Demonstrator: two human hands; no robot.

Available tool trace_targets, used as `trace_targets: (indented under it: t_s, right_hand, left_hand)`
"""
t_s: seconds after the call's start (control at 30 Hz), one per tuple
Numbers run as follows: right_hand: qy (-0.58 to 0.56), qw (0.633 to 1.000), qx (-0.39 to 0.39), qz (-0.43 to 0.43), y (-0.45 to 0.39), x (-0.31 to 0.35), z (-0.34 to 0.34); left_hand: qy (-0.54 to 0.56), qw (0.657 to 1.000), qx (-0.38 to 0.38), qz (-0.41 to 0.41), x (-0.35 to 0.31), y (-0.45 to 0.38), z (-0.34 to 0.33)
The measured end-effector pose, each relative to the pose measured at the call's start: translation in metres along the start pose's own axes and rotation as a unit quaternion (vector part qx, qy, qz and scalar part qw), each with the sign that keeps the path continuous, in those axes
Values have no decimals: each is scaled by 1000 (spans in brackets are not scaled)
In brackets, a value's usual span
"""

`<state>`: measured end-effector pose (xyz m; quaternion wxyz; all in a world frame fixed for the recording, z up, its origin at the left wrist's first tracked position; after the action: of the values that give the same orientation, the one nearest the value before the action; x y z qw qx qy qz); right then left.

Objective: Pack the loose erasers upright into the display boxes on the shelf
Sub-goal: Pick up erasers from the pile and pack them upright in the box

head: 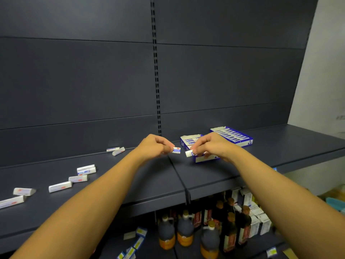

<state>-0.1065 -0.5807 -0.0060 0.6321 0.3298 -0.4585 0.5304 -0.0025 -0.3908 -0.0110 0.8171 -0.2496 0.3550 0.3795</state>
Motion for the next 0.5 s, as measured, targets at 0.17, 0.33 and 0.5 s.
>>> trace_targets:
  t_s: [0.17, 0.33, 0.5]
  right_hand:
    - [7, 1000, -18, -9, -8, -14, 31]
    - [14, 999, -46, -15, -27, -24, 55]
    - [30, 998, -60, -11, -61, -28, 73]
  left_hand:
    - [-17, 1000, 10, -1, -14, -20, -17]
    - [-26, 1000, 15, 4, -21, -45, -30]
    - [-38, 999, 17, 13, -24, -78, -37]
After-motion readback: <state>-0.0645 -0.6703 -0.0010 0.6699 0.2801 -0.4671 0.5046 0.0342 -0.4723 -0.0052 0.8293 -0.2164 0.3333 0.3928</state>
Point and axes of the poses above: each hand's wrist, its own y-axis away from the middle knuckle, its own z-axis out of the back of the hand, x = y × z, the point moved 7 cm from there along -y, towards the middle knuckle, and after that the axes turned 9 degrees about -y, right-handed, at the moved point
